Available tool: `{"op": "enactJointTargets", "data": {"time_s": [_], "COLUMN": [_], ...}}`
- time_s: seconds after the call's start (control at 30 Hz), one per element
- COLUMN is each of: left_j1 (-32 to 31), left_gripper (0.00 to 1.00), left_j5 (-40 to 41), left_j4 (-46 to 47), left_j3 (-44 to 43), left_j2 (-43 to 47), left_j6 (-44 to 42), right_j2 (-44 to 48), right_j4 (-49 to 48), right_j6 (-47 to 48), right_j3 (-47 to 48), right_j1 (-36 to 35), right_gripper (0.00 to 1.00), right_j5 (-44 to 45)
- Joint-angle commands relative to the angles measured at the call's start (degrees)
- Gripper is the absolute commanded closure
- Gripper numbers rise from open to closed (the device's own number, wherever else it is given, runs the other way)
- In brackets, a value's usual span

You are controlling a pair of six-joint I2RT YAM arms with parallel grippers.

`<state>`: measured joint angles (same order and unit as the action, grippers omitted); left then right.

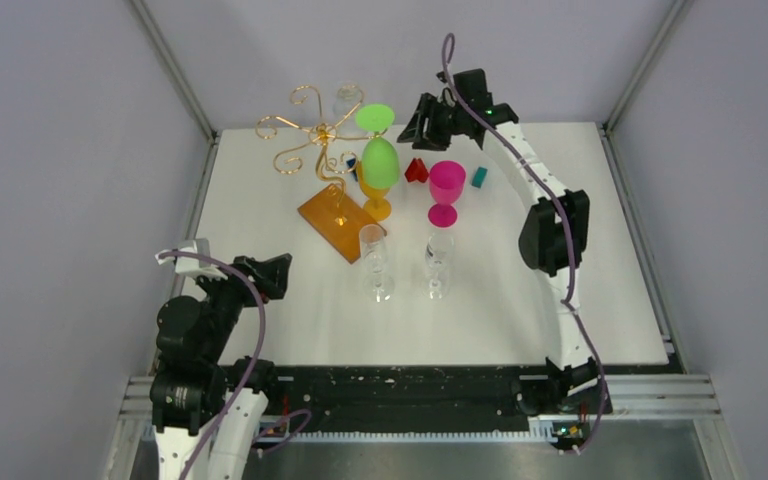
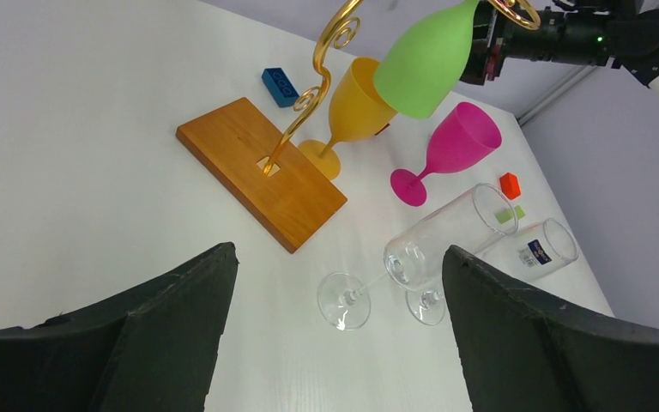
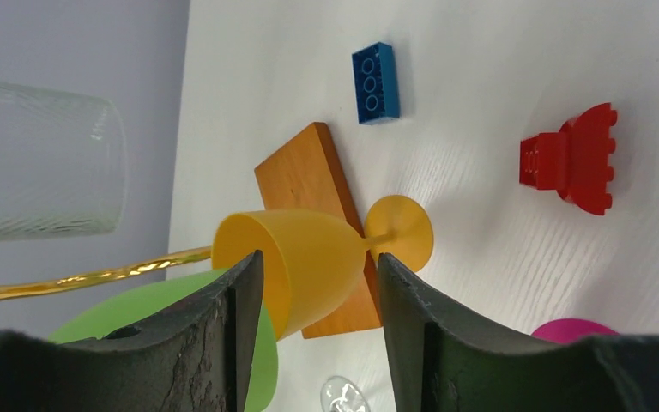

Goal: Place the wine glass upside down on the wine glass rack

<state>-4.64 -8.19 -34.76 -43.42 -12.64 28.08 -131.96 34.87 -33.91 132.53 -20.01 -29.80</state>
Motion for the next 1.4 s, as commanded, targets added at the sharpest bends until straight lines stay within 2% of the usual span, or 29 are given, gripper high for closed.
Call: {"op": "enactJointTargets", "data": {"time_s": [0.0, 0.3, 1.0, 1.13, 1.37], "left_j1": [-0.1, -0.1, -0.1, -0.1, -0.1], "left_gripper": [0.07, 0.07, 0.07, 0.07, 0.07], "left_j5": [-1.2, -1.7, -1.7, -1.7, -1.5], "left_j4": [2.8, 2.7, 2.9, 3.1, 3.1], "left_j3": [-2.6, -3.0, -2.3, -2.2, -1.9], "left_j2": [-1.1, -1.2, -0.8, -0.8, -0.9], "left_j6": [-0.2, 0.3, 0.8, 0.9, 0.8], "right_j2": [-1.2, -1.8, -4.7, -4.9, -5.0], "right_j4": [2.8, 3.4, 6.8, 6.8, 7.2], "right_j6": [5.8, 8.5, 12.9, 13.3, 14.4], "right_j3": [2.7, 2.1, 2.4, 2.4, 2.7], "right_j1": [-2.2, -4.9, -6.1, -6.2, -6.4], "right_gripper": [0.48, 0.43, 0.5, 0.54, 0.7], "right_j5": [-0.9, -1.2, 4.1, 4.5, 5.8]}}
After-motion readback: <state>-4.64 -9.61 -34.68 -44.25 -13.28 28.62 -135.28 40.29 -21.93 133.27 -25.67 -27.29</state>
